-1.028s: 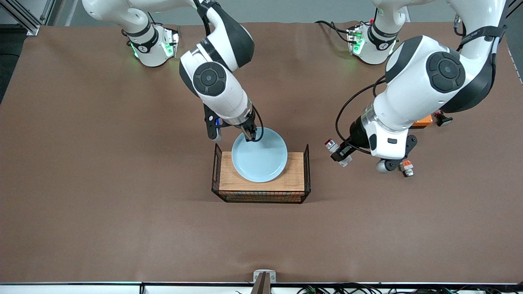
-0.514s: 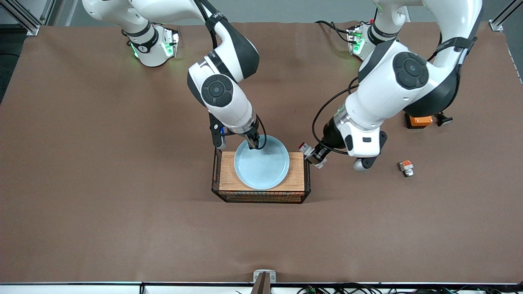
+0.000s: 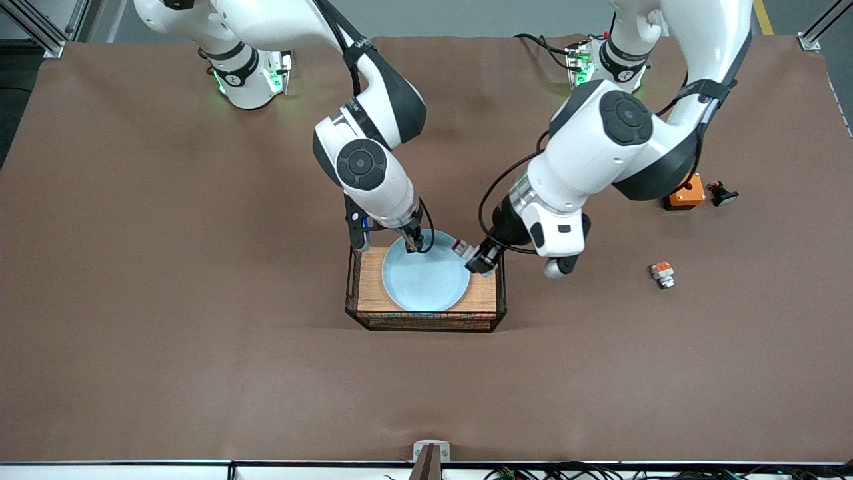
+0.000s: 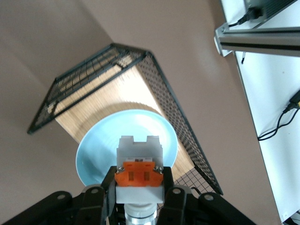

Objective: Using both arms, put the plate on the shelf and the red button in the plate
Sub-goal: 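Lower the plate into the tray while the left gripper brings the switch over, then release the plate and withdraw the right gripper while the left gripper lowers the switch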

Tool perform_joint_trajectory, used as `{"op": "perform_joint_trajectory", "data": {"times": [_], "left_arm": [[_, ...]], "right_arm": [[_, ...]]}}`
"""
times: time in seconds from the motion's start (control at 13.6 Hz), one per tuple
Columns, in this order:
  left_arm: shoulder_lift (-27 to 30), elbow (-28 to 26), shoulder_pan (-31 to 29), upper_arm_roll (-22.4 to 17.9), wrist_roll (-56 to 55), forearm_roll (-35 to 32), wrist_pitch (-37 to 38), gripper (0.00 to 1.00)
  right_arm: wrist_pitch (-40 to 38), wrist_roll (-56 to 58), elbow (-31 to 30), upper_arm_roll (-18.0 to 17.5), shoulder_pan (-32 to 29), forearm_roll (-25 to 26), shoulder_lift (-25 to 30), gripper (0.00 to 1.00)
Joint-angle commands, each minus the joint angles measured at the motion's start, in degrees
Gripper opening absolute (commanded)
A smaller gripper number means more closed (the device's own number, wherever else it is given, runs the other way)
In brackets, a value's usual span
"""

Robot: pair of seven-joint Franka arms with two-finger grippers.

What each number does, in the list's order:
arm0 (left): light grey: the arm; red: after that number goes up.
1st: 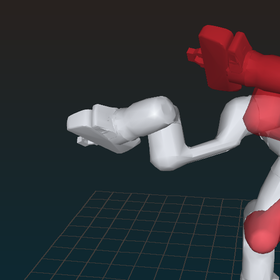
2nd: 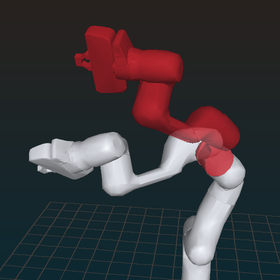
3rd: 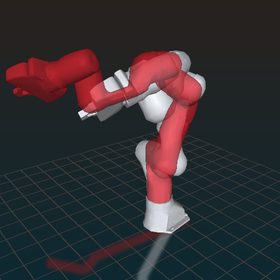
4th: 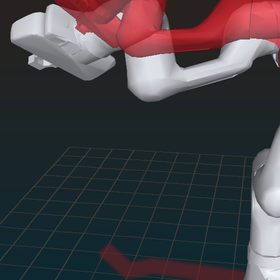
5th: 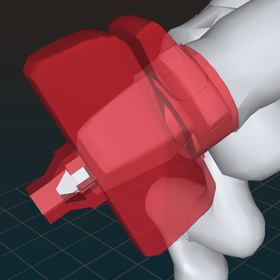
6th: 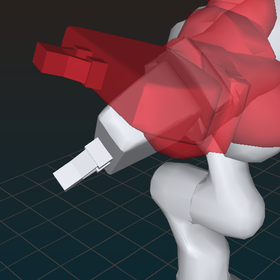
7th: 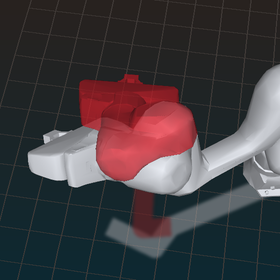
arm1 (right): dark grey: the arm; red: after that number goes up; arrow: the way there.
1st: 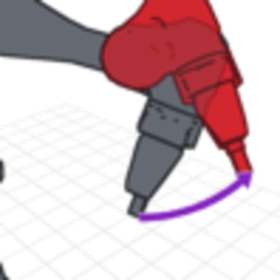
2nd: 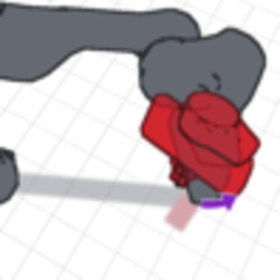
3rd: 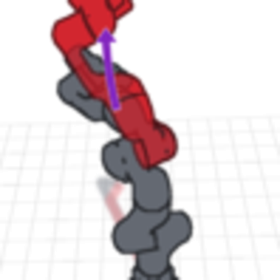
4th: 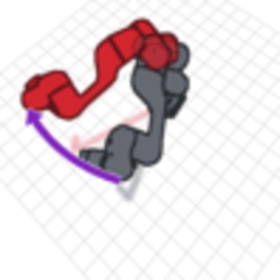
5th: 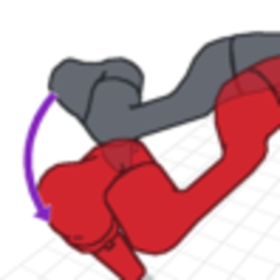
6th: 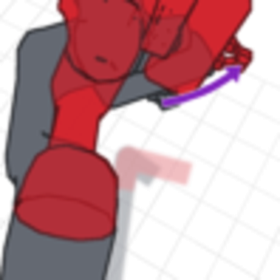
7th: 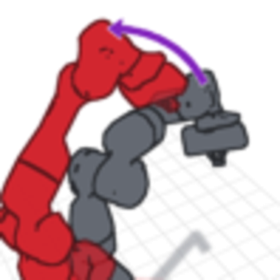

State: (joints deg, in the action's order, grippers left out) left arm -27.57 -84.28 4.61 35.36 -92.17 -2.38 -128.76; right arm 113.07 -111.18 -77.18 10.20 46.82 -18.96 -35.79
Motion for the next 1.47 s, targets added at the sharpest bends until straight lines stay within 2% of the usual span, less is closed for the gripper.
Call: {"op": "perform_joint_trajectory", "data": {"times": [0.0,0.29,0.44,0.66,0.88,1.03,1.1,1.25,1.32,1.4], "left_arm": [[-2.3,1.4,1.1,-0.5,-2.0,-1.8,-0.6,0.02],[-4.4,1.5,2.7,-1.0,-4.6,-2.0,-2.1,0.01],[-5.3,1.5,5.0,-2.4,-6.9,-3.0,-3.7,0.01],[-5.9,2.3,13.0,-9.7,-9.4,-4.2,-4.4,0.01],[-7.8,3.3,20.4,-17.3,-9.7,-4.1,-4.4,0.02],[-9.0,3.9,24.9,-21.6,-9.7,-4.1,-4.4,0.07],[-9.3,3.9,25.7,-22.3,-9.7,-4.0,-4.4,0.12],[-9.9,3.9,26.1,-22.4,-10.0,-4.2,-4.4,0.36],[-9.9,3.9,26.1,-22.4,-10.0,-4.2,-4.1,0.52],[-9.8,3.9,26.1,-22.5,-10.0,-4.6,-4.0,0.86]], "right_arm": [[-2.5,0.4,2.3,-0.2,-0.8,0.7,-0.1,1.0],[-13.1,5.2,7.9,0.2,-2.7,0.8,1.1,1.0],[-16.3,9.7,7.9,0.0,-2.8,4.4,4.1,1.0],[-23.0,17.4,7.8,0.1,-3.4,8.1,9.0,1.0],[-30.4,29.9,6.7,0.1,-7.1,8.3,14.8,1.0],[-31.7,39.9,1.7,0.1,-9.2,8.3,21.0,1.0],[-31.4,44.2,-2.1,0.1,-10.9,8.4,24.9,1.0],[-31.0,52.3,-8.6,0.1,-13.1,10.1,31.0,1.0],[-30.0,56.2,-11.9,0.1,-14.5,11.0,34.0,1.0],[-28.5,59.7,-15.6,0.1,-16.0,11.1,37.0,1.0]]}}
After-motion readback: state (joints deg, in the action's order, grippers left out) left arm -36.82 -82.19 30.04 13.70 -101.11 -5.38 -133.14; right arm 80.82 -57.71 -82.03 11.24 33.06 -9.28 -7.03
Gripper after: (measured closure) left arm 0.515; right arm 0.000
